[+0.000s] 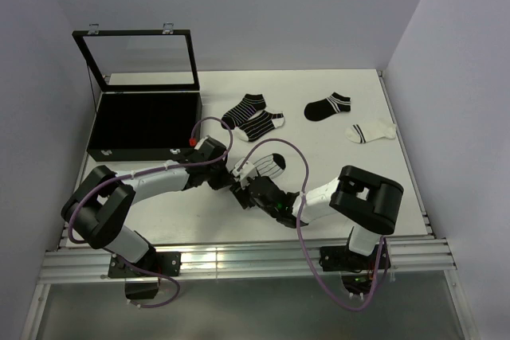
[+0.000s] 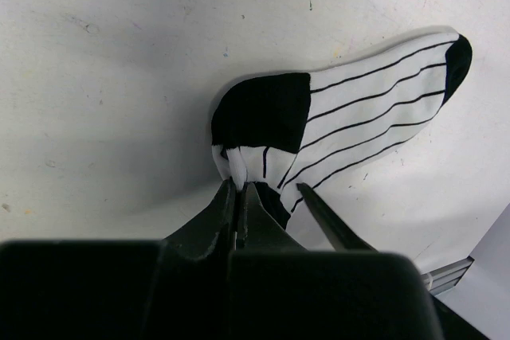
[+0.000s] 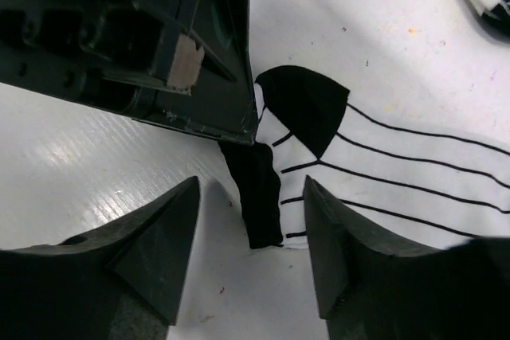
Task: Roll the socks
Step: Roll the sock at the center of the board.
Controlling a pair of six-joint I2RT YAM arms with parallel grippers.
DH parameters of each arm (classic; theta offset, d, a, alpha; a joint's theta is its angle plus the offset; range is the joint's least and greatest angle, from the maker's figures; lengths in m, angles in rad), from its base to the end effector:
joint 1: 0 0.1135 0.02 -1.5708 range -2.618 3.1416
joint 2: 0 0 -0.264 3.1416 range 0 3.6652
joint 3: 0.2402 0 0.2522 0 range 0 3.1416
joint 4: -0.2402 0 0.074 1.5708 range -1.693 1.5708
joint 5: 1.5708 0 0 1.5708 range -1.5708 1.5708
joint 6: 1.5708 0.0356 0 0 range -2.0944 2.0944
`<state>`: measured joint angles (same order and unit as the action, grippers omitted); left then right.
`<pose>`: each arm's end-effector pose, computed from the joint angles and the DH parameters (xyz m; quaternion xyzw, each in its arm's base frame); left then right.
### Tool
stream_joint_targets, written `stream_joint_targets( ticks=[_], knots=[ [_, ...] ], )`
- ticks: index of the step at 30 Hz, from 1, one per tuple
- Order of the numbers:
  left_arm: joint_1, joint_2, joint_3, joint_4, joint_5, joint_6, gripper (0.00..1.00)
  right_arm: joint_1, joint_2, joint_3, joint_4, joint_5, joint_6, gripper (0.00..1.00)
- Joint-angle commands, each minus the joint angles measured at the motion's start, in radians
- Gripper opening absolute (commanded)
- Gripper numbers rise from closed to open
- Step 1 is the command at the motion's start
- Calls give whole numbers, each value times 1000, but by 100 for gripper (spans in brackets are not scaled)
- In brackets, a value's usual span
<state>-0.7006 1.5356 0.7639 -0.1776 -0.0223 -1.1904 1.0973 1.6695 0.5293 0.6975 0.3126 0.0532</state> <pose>0.2237 -0.1876 0.1604 -0.2341 0.9228 -0.2417 0.1876 0.1467 0.2622 0.1324 -0.3441 0.7651 0.1769 0.5147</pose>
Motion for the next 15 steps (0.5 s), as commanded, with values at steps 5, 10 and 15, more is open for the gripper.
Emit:
stream_joint_targets(
  ticks=[5, 10, 15],
  knots=[
    [10, 6, 31, -5, 36, -3, 0, 7, 45, 37, 91, 54, -38, 58],
    [10, 14, 37, -11, 42, 0, 0, 7, 52, 43, 106, 68, -42, 57],
    [10, 23, 40, -13, 47, 2, 0, 7, 73, 55, 112, 63, -42, 56]
  ],
)
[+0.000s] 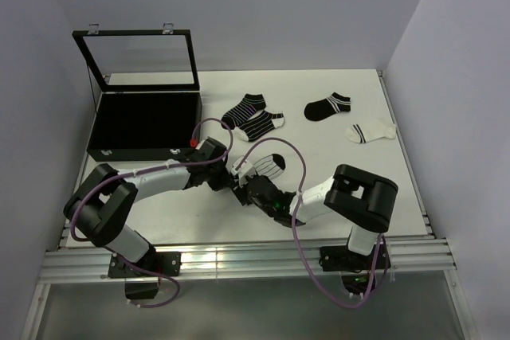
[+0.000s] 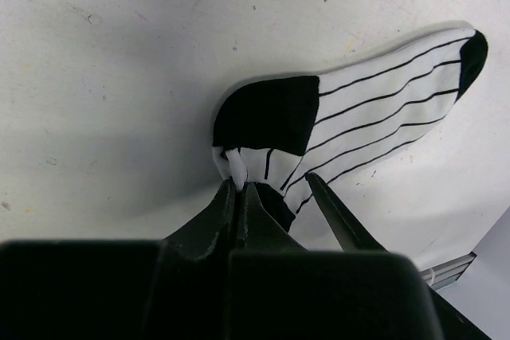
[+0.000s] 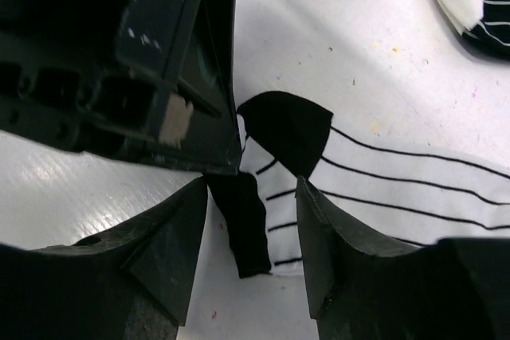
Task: Roll the socks
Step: Roll the sock at the center of the board.
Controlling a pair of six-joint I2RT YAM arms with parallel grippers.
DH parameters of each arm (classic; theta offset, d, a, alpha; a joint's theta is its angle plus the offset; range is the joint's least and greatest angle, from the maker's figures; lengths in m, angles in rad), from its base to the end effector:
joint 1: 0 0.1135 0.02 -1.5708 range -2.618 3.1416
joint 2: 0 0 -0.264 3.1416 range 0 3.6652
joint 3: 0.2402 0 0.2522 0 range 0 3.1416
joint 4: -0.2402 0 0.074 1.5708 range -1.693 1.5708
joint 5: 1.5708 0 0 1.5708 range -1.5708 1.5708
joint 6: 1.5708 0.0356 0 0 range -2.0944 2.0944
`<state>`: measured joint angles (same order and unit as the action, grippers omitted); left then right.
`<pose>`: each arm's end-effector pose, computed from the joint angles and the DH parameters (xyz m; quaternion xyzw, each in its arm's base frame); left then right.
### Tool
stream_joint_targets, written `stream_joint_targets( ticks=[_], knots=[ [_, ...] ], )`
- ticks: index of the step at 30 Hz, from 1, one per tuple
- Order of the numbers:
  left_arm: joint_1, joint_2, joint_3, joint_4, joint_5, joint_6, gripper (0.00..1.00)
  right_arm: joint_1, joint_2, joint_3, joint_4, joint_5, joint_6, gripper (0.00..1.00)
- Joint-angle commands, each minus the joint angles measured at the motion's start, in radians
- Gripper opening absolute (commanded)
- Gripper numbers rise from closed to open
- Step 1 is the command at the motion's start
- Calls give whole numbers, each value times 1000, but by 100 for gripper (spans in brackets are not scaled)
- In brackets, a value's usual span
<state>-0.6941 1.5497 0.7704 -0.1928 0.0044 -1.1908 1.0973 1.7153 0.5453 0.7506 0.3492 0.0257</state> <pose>0.2248 -0.1873 0.1574 -0.2342 0.9264 -0.2398 0.1716 0.1508 0.2676 0.1289 -0.3404 0.7586 0.1621 0.5314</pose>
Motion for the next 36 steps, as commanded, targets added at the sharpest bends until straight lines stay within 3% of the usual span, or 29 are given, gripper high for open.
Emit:
stream_joint_targets(
  ticks=[1, 14, 21, 23, 29, 36],
  knots=[
    [5, 10, 32, 4, 23, -3, 0, 9, 32, 39, 64, 24, -15, 55],
    [8, 18, 27, 16, 37, -9, 0, 9, 93, 51, 27, 22, -7, 38],
    [18, 9, 23, 27, 54, -20, 0, 7, 101, 48, 7, 30, 14, 4],
    [19, -5, 17, 32, 46, -27, 0, 4, 93, 44, 4, 25, 23, 0],
    [36, -66, -32, 64, 20, -66, 8, -25, 70, 24, -3, -48, 68, 0],
    [48, -149, -88, 105, -30, -85, 25, -88, 38, 22, -30, -209, 125, 0]
  ],
)
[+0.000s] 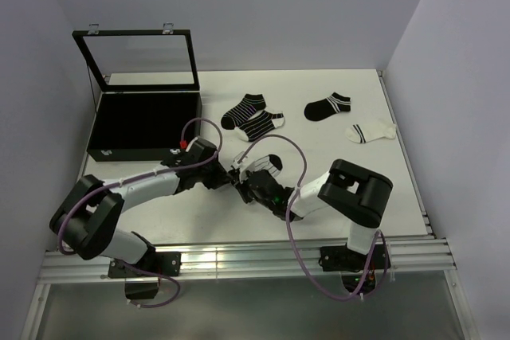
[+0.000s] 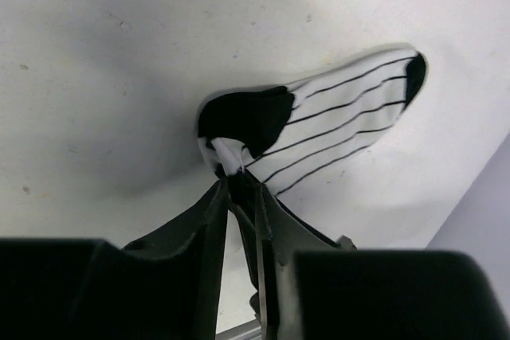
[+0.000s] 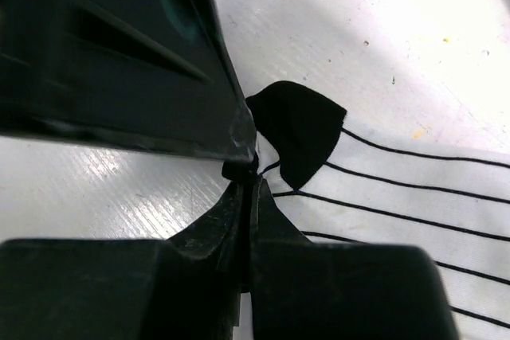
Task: Roll the socks
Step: Roll the sock at the center of the board.
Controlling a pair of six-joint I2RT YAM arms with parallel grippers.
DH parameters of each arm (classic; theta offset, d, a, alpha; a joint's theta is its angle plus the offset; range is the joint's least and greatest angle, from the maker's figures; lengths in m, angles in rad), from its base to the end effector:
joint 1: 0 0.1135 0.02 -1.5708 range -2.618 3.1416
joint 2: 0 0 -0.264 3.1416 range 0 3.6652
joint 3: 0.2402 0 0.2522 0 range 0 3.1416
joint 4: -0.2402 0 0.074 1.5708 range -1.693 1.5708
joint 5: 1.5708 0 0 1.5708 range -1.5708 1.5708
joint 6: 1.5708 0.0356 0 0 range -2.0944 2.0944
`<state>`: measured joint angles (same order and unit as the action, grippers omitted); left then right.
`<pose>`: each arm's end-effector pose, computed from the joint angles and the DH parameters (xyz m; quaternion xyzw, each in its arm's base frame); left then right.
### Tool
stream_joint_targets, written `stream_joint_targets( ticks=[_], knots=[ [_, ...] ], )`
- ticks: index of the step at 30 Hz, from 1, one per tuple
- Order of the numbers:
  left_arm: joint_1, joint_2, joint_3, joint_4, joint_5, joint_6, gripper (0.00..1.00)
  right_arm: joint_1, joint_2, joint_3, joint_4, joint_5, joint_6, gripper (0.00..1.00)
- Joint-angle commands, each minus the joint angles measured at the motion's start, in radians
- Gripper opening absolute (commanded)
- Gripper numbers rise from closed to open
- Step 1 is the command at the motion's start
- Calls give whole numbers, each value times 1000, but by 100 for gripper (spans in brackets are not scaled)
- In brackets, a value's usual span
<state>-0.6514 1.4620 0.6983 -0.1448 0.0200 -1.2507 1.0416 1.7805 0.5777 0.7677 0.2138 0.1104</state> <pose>0.2200 -0.1686 0.1634 -0.2760 0.9044 -0.2701 0.1811 0.1669 0.2704 0.1189 -0.3251 0.7748 0.2158 0.4975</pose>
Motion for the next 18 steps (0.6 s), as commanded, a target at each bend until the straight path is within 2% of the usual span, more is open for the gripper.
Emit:
stream_joint_targets(
  ticks=[1, 6, 11, 18],
  knots=[
    [7, -71, -20, 60, -52, -27, 26, -38, -32, -7, -62, -88, 47, 0],
    [9, -141, -69, 103, -92, -29, 32, -72, -47, 22, -111, -209, 80, 0],
    [9, -189, -134, 170, -111, -26, 33, -140, -66, 45, -153, -347, 158, 0],
    [4, -174, -223, 300, -77, -21, 36, -241, -30, 163, -301, -528, 261, 0]
  ],
)
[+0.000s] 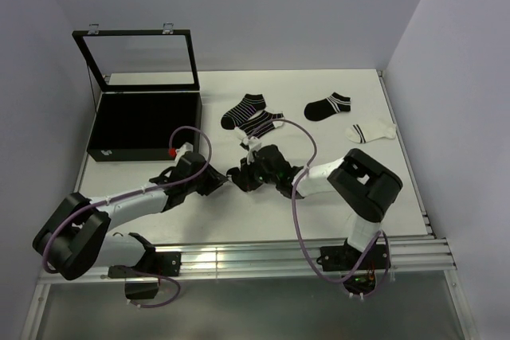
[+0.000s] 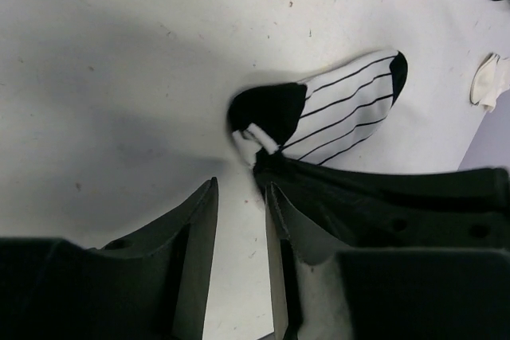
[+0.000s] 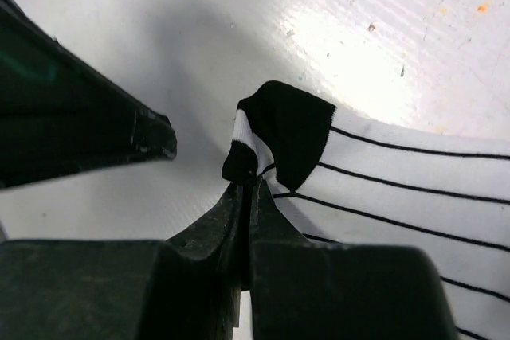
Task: Roll the socks
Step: Roll the sock at the center of the board.
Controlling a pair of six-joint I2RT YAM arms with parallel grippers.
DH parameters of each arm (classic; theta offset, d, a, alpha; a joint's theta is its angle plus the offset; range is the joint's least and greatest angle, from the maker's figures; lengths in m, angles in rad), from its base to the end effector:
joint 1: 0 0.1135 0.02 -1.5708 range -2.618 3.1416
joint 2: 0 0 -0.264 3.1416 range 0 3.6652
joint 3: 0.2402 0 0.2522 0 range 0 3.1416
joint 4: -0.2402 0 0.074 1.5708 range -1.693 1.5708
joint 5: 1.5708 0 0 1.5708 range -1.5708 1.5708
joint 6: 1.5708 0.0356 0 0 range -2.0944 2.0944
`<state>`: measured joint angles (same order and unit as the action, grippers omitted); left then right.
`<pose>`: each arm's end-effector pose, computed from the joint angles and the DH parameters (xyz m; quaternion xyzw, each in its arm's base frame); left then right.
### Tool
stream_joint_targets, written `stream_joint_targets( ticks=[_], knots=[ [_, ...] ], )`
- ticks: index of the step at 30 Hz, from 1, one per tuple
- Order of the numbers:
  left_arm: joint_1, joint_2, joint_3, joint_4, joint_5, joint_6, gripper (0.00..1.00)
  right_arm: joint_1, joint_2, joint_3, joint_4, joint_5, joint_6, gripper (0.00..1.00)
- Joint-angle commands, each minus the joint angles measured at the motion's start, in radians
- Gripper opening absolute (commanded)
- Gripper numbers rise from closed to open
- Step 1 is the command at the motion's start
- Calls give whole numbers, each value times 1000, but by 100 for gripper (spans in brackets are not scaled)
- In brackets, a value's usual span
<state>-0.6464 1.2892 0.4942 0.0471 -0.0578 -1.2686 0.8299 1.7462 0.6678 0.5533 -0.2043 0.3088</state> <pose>0.1939 -0.1437 0.1598 -0.2914 0.8686 -0.3117 0.2518 0.2167 0.2476 0.1314 -0.2712 0.8197 0.3422 0.3708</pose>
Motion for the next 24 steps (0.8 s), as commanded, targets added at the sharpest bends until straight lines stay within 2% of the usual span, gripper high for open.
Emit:
stream_joint_targets(
  ticks=[1, 9, 16, 24],
  knots=[
    [-2, 5, -22, 128, 1, -3, 36, -34, 16, 85, -114, -130, 72, 0],
    [-15, 59, -51, 211, -27, -28, 38, -78, 82, 159, -182, -271, 136, 0],
    [-15, 94, -59, 217, -43, -61, 38, -95, 130, 158, -182, -290, 193, 0],
    [-18, 65, -101, 212, -57, -87, 42, -123, 174, 165, -184, -330, 242, 0]
  ],
)
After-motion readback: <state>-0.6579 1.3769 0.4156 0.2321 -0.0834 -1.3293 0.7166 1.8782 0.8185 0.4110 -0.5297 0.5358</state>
